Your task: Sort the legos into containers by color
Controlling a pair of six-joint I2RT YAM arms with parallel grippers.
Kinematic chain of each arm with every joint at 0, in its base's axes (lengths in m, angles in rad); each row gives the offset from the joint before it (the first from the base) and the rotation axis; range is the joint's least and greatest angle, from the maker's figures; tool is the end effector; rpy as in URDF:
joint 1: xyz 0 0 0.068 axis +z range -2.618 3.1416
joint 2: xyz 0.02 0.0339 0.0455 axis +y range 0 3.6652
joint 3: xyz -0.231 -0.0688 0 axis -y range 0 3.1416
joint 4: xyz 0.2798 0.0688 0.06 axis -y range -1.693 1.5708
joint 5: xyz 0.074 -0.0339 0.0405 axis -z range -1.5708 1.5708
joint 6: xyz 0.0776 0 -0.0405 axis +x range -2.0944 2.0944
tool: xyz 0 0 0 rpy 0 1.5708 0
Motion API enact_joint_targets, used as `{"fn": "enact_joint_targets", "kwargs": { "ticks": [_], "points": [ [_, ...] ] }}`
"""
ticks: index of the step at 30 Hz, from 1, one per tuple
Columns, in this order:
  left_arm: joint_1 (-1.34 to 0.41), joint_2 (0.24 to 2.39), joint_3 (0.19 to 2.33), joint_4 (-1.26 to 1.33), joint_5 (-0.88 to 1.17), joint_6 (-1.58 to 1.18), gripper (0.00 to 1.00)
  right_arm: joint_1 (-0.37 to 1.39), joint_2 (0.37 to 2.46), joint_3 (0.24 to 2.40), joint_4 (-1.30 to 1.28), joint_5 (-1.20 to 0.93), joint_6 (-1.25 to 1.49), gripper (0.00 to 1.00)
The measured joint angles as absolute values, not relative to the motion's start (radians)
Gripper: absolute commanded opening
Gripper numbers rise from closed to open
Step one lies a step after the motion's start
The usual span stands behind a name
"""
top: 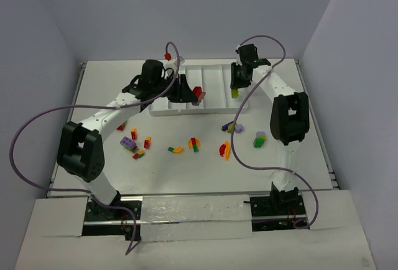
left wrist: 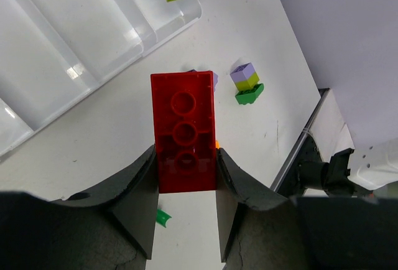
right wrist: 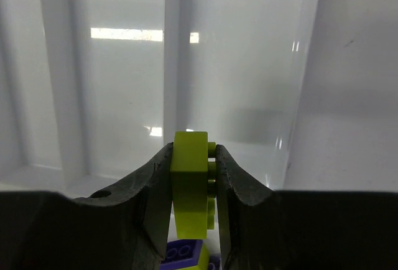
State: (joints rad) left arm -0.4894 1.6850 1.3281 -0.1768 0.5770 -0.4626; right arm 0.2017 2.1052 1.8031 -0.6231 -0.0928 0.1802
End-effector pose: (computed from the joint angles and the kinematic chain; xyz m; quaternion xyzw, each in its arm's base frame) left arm 0.3765 -0.2485 0.2307 0.1522 0.8307 -0.4374 0.3091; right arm 0.5018 0.1099 0.1655 -0.0249 0.9471 0.1033 0.3028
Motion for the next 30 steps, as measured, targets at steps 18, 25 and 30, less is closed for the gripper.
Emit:
{"fn": "enact_joint_targets", "kwargs": {
  "ticks": [18,25,30],
  "points": [
    [-0.395,1.680,1.303,0.031,0.780,-0.552,0.00,0.223,2.001,1.680,-0.548,-0.286,0.043,1.00],
    [-0.361,1.680,1.184,0.359,0.919,-0.760,0.00,0.232,1.716,1.520,-0.381,-0.818,0.118,0.97],
    [-0.364,1.680,1.150,0.506,0.971,-0.872,0.00,0.266,1.668,1.490,-0.242,-1.052,0.209,0.97]
  ]
}}
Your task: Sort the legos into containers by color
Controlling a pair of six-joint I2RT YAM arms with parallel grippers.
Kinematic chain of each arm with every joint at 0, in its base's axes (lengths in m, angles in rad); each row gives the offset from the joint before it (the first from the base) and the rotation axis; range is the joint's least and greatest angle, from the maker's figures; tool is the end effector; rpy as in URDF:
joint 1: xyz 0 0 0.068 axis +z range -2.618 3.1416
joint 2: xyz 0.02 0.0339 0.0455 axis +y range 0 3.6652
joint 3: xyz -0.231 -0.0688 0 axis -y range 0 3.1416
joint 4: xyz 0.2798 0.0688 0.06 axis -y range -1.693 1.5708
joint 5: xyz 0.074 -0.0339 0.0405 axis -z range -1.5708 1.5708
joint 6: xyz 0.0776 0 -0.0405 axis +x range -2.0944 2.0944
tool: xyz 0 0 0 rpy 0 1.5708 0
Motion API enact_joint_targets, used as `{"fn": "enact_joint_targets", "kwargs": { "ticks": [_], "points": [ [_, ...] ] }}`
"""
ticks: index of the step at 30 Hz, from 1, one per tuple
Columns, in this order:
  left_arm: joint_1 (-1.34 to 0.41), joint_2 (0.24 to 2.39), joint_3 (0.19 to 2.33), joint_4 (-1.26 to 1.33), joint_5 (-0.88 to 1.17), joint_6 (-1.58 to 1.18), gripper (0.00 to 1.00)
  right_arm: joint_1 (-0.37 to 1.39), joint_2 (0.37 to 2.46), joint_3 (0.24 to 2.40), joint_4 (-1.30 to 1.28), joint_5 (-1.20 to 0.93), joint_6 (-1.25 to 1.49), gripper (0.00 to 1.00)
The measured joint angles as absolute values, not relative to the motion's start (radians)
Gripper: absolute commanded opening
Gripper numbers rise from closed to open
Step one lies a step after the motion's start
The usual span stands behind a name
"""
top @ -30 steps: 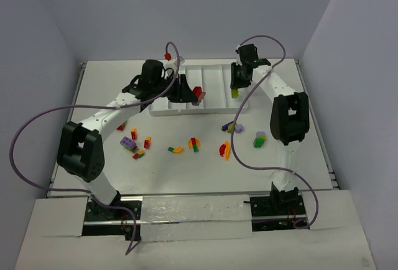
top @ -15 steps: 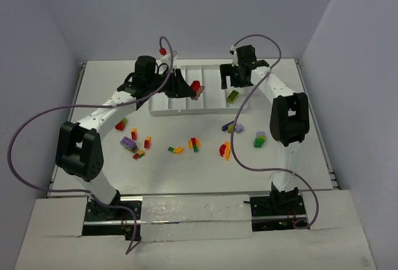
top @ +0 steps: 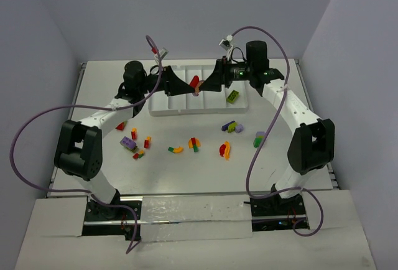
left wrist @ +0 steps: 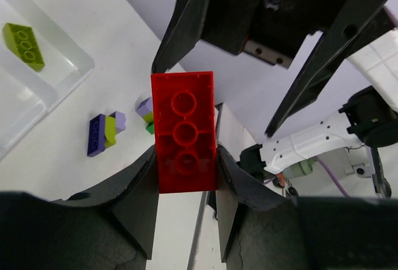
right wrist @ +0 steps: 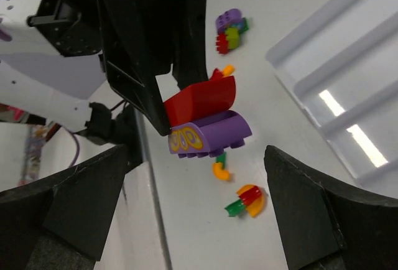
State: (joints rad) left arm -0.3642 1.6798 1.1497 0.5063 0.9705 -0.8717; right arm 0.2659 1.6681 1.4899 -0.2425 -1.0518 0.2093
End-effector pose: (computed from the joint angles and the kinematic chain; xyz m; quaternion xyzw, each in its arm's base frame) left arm 0.3833 -0.2147 0.2506 0.1566 0.6944 -0.6300 0.3104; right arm 0.3983 0.1783 0.3069 -0.2934 0.7178 0.5201 0.3580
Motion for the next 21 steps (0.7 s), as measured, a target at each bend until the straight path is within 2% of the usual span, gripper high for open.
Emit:
{"fn": "enact_joint_targets", "kwargs": {
  "ticks": [3,5,7,9,14,16,17,21],
  "points": [
    [-0.364,1.679,1.135,0.574,0.987,-0.922,0.00,0.289,1.676,1.464,-0.215,-1.106,0.249,0.94],
    [-0.364,1.679,1.117,0.619,0.998,-0.957,0.00,0.300,1.689,1.463,-0.209,-1.128,0.266,0.85],
    [-0.364,1.679,1.105,0.647,1.004,-0.981,0.00,0.305,1.700,1.463,-0.201,-1.148,0.280,0.68],
    [-0.364,1.679,1.098,0.662,1.012,-0.996,0.00,0.307,1.703,1.457,-0.174,-1.157,0.302,0.61],
    [-0.364,1.678,1.092,0.703,1.029,-1.013,0.00,0.303,1.703,1.419,-0.092,-1.178,0.383,0.29],
    [-0.363,1.678,1.090,0.712,1.033,-1.014,0.00,0.302,1.704,1.415,-0.079,-1.188,0.403,0.04],
    [-0.363,1.678,1.090,0.715,1.034,-1.014,0.00,0.302,1.704,1.415,-0.074,-1.191,0.404,0.00],
    [-0.363,1.677,1.090,0.717,1.035,-1.012,0.00,0.301,1.705,1.415,-0.079,-1.194,0.403,0.00]
  ]
}}
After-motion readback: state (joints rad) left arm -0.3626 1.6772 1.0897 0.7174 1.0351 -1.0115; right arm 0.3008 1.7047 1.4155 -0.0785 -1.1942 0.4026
